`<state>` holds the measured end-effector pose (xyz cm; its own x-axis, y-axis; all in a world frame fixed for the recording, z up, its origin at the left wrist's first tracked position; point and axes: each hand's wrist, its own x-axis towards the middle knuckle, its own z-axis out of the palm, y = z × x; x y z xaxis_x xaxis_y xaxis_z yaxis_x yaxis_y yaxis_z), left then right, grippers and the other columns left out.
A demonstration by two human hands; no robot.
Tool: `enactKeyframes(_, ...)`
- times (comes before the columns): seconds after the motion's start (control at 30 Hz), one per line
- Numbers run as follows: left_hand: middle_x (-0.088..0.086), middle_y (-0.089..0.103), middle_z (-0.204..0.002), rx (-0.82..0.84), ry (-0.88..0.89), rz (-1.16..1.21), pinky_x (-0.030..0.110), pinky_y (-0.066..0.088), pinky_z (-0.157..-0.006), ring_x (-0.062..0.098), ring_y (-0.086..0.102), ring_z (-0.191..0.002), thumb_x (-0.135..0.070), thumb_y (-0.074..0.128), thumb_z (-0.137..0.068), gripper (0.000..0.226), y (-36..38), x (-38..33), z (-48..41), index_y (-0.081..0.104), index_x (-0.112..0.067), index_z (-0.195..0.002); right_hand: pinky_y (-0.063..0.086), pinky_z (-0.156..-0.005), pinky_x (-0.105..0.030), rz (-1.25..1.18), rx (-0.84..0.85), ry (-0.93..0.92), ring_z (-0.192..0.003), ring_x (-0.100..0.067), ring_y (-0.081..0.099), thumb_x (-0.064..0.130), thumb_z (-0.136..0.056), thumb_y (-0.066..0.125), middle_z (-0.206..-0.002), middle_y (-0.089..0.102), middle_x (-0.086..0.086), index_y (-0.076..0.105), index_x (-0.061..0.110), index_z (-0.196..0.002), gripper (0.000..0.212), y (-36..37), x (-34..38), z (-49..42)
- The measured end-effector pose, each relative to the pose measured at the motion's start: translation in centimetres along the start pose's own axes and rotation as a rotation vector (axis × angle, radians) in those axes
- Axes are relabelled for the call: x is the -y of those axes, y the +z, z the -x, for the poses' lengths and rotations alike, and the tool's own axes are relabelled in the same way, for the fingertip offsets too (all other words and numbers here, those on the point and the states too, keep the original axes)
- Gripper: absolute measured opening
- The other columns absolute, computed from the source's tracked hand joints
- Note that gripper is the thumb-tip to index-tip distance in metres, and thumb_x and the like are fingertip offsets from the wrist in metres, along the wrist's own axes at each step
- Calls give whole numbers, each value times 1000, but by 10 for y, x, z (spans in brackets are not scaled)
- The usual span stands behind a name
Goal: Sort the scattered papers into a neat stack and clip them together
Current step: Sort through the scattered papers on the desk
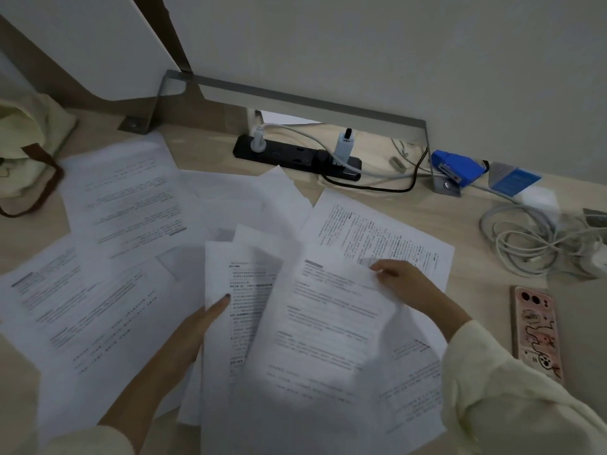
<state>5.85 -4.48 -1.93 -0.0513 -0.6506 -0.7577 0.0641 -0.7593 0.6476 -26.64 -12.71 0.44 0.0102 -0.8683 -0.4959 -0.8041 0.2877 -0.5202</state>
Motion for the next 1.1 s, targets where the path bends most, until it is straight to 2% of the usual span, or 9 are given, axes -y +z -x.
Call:
enactKeyframes(0.1,-11,67,-103,14,102,-102,23,53,-75,6,66,-91,-44,66,-79,39,14,0,-2,55,-32,-115,42,-70,-25,71,-12,-102,-86,-21,59,11,-95,35,-110,64,-4,65,20,-108,34,21,36,-14)
enactKeyframes(0.17,-11,67,-100,-41,134,-132,13,51,-64,0,65,-83,-25,65,-83,35,22,4,-3,56,-26,-117,40,-64,-22,3,-15,-158,-83,-15,55,14,-95,40,-100,61,0,63,20,-111,29,36,51,-20)
enactKeyframes(0.23,-3,66,-103,-94,151,-137,14,49,-68,4,63,-87,-14,61,-86,38,27,3,-3,55,-17,-123,41,-68,-21,-155,-60,-155,-86,-15,54,18,-91,51,-98,59,-2,61,19,-113,24,41,54,-23)
enactKeyframes(0.3,2,64,-110,-120,162,-132,17,46,-73,8,61,-92,-13,58,-88,38,29,3,-3,54,-15,-126,43,-82,-28,-280,-212,-37,-99,-21,54,21,-86,61,-113,58,-12,56,15,-120,35,36,37,-26)
enactKeyframes(0.4,1,63,-111,-157,160,-120,16,42,-69,5,58,-87,-13,54,-90,35,27,4,-3,53,-18,-125,37,-101,-42,-252,-426,356,-125,-36,41,27,-81,66,-135,43,-23,44,9,-131,57,17,-9,-19)
enactKeyframes(0.53,2,61,-104,-197,167,-82,17,41,-65,3,56,-81,-12,53,-91,32,28,9,-5,52,-21,-121,27,-108,-47,-181,-481,623,-128,-41,30,32,-75,73,-138,33,-29,32,-2,-136,80,2,-57,5)
enactKeyframes(0.77,6,61,-108,-232,128,-107,34,42,-88,24,57,-97,-15,54,-91,36,27,18,-9,53,-15,-127,32,-104,-46,-290,-481,702,-127,-41,33,25,-72,76,-135,38,-26,34,-2,-129,75,13,-70,1)
enactKeyframes(0.97,10,61,-116,-225,120,-111,37,42,-93,27,57,-104,-14,52,-91,37,23,21,-7,52,-13,-128,31,-105,-43,-353,-458,818,-127,-39,32,31,-70,77,-137,32,-25,41,-2,-129,77,13,-75,-3)
enactKeyframes(1.1,9,61,-121,-233,95,-112,46,41,-102,30,57,-110,-16,53,-91,38,17,28,-6,52,-13,-129,31,-105,-45,-422,-500,830,-127,-40,33,19,-71,78,-138,31,-26,30,-3,-132,80,11,-67,-3)
